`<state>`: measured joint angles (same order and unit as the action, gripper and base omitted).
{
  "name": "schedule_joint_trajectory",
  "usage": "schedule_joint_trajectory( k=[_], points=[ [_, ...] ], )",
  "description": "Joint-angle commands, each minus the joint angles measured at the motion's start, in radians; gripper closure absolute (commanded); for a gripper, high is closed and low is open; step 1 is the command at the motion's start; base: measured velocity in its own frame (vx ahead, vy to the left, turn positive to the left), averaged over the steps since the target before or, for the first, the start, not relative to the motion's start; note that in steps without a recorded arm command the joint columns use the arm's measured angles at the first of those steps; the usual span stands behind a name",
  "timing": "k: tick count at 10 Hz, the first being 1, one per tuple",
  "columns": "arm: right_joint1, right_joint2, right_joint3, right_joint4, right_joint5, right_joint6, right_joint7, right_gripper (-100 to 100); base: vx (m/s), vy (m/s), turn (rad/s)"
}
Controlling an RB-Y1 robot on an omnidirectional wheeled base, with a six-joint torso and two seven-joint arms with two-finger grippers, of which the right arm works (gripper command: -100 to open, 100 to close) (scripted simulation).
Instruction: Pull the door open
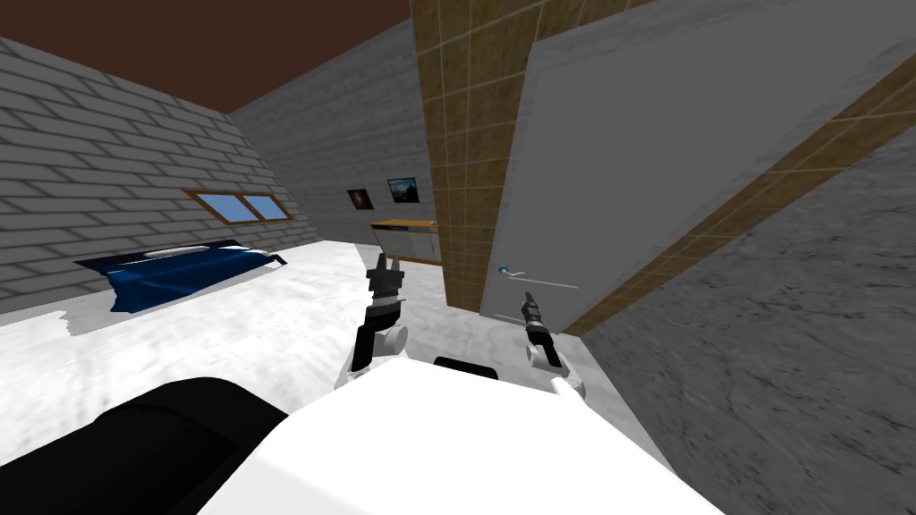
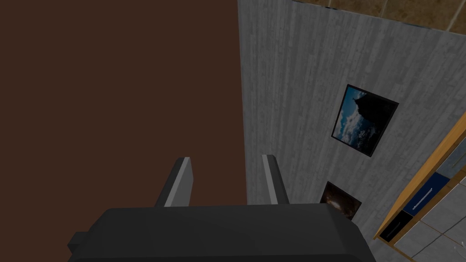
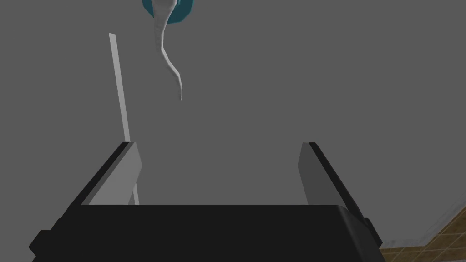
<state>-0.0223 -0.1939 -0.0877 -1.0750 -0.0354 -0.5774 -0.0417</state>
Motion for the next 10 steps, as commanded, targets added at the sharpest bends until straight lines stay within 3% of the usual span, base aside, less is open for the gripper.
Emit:
schedule_joint_trajectory(
  k=[1,10],
  points=[
    [-0.017,-0.006,-0.001,0.044,-0.005,-0.01,-0.003,-100,0.104,0.015,0.023],
    [-0.091,-0.025,-0.003,0.228,-0.026,-0.04,-0.011,-100,0.105,0.005,0.019]
  ],
)
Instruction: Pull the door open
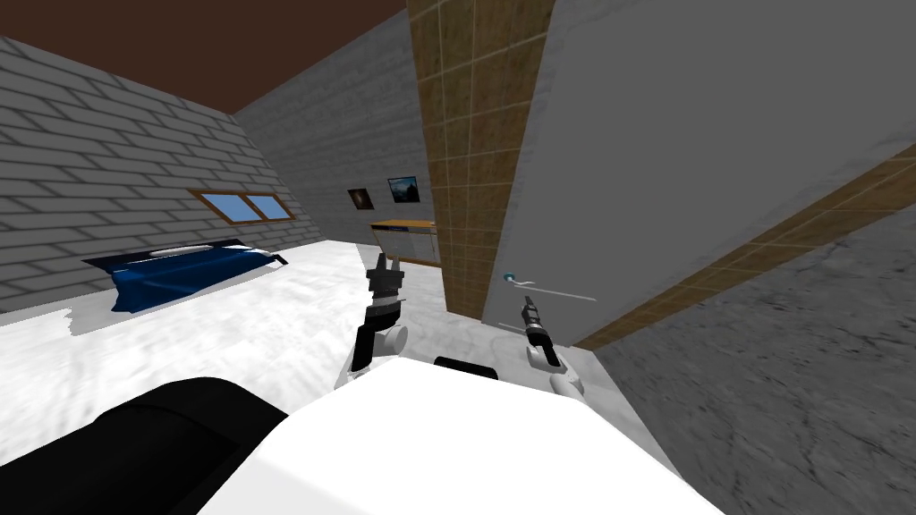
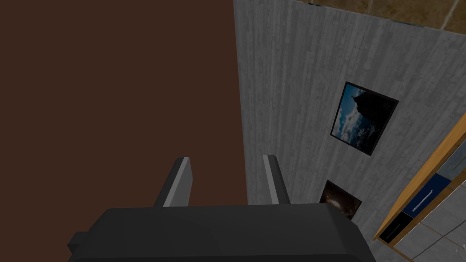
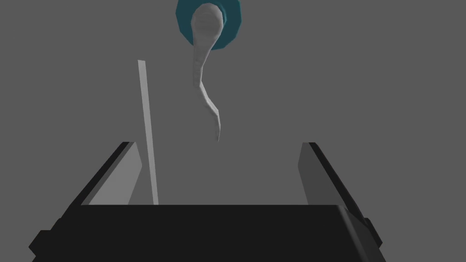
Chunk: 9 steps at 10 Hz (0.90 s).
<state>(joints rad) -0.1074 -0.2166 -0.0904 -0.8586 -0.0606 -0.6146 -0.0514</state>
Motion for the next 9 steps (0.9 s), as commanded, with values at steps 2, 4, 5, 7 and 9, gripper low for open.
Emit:
schedule_joint_trajectory(
  k=[2,4,5,7,9],
  points=[
    [-0.023,-0.006,-0.001,0.055,-0.006,-0.01,-0.003,-100,0.116,0.016,0.019],
    [-0.022,-0.006,-0.001,0.054,-0.006,-0.008,-0.002,-100,0.07,0.008,0.008],
    [-0.014,-0.028,-0.01,0.069,-0.014,-0.021,-0.018,-100,0.135,-0.002,0.152],
    [-0.003,-0.054,-0.022,0.086,-0.023,-0.036,-0.038,-100,0.208,0.03,0.14],
    [0.01,-0.084,-0.035,0.105,-0.033,-0.054,-0.06,-100,0.182,0.037,0.139]
  ],
)
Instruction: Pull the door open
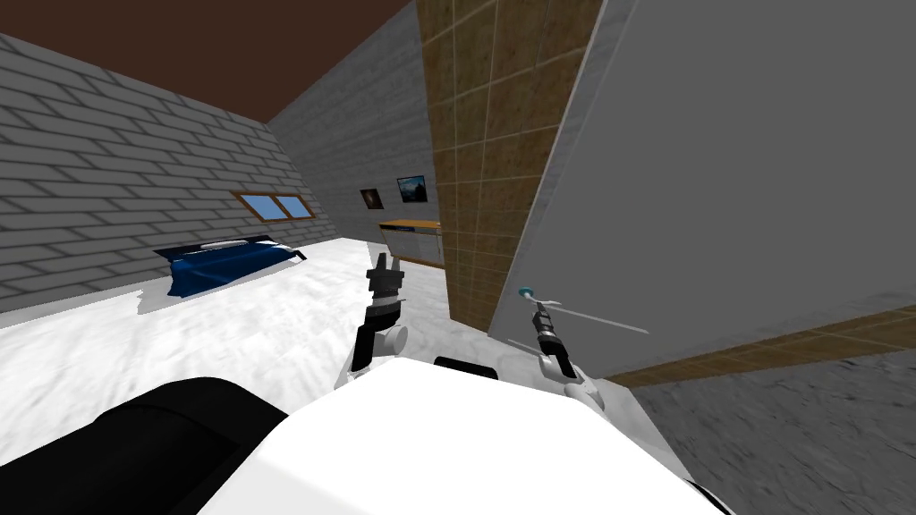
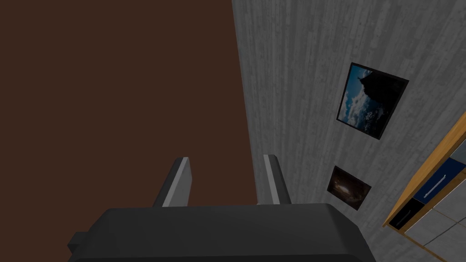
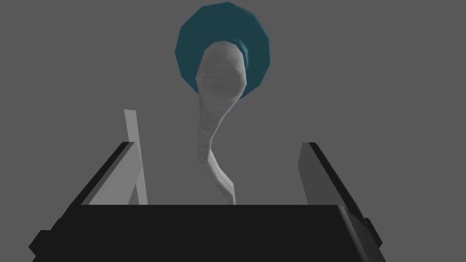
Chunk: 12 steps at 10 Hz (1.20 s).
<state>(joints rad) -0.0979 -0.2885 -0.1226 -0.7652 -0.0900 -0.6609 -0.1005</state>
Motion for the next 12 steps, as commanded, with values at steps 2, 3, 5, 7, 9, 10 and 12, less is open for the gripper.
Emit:
schedule_joint_trajectory(
  k=[2,3,5,7,9,10,12],
  points=[
    [0.016,-0.05,-0.02,0.035,-0.016,-0.03,-0.04,-100,0.171,0.012,0.148],
    [0.022,-0.065,-0.026,0.044,-0.021,-0.038,-0.05,-100,0.186,0.019,0.175],
    [0.01,-0.068,-0.027,0.071,-0.021,-0.051,-0.05,-100,0.13,-0.002,0.056],
    [0.01,-0.068,-0.027,0.071,-0.021,-0.051,-0.05,100,-0.02,0.001,-0.009],
    [0.01,-0.068,-0.027,0.071,-0.021,-0.051,-0.05,100,-0.02,0.0,0.007],
    [0.01,-0.068,-0.027,0.071,-0.021,-0.051,-0.05,100,-0.007,0.001,-0.001],
    [0.017,-0.076,-0.013,0.068,-0.016,-0.058,-0.067,100,-0.054,-0.019,0.052]
  ],
)
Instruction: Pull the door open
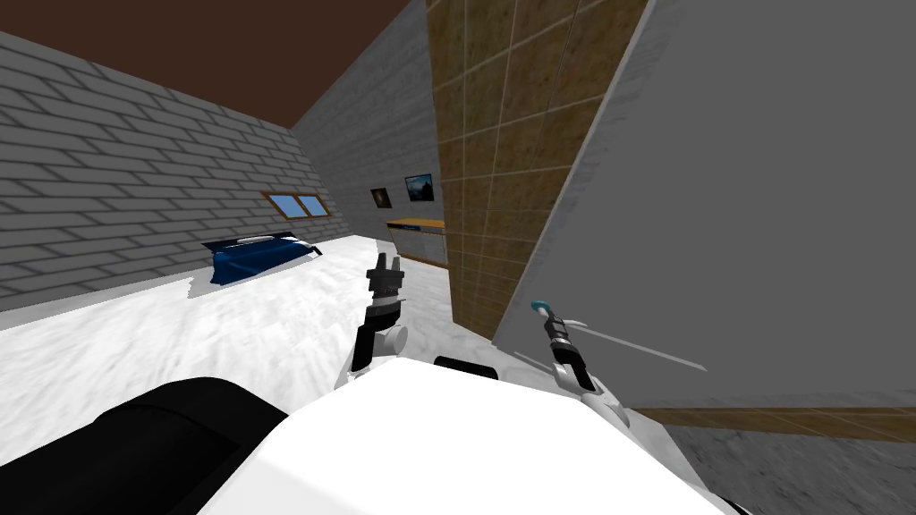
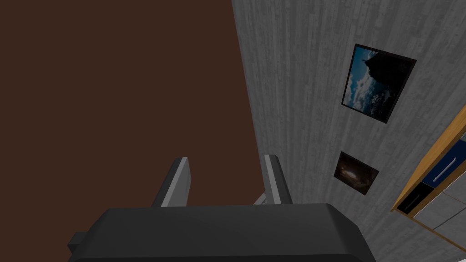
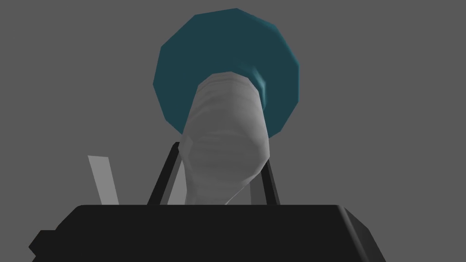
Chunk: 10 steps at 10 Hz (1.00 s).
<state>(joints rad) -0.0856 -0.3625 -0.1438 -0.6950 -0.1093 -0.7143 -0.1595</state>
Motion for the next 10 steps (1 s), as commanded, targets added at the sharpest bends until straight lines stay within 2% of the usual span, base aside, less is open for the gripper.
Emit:
schedule_joint_trajectory(
  k=[1,7,9,10],
  points=[
    [0.007,-0.005,0.012,-0.003,0.005,-0.007,-0.013,100,-0.188,-0.057,0.118],
    [0.043,-0.055,0.079,-0.023,0.033,-0.046,-0.096,100,-0.222,-0.056,0.118],
    [0.051,-0.065,0.094,-0.027,0.039,-0.055,-0.114,100,-0.203,-0.053,0.095],
    [0.05,-0.058,0.092,-0.026,0.038,-0.049,-0.108,100,-0.077,-0.007,0.014]
  ],
)
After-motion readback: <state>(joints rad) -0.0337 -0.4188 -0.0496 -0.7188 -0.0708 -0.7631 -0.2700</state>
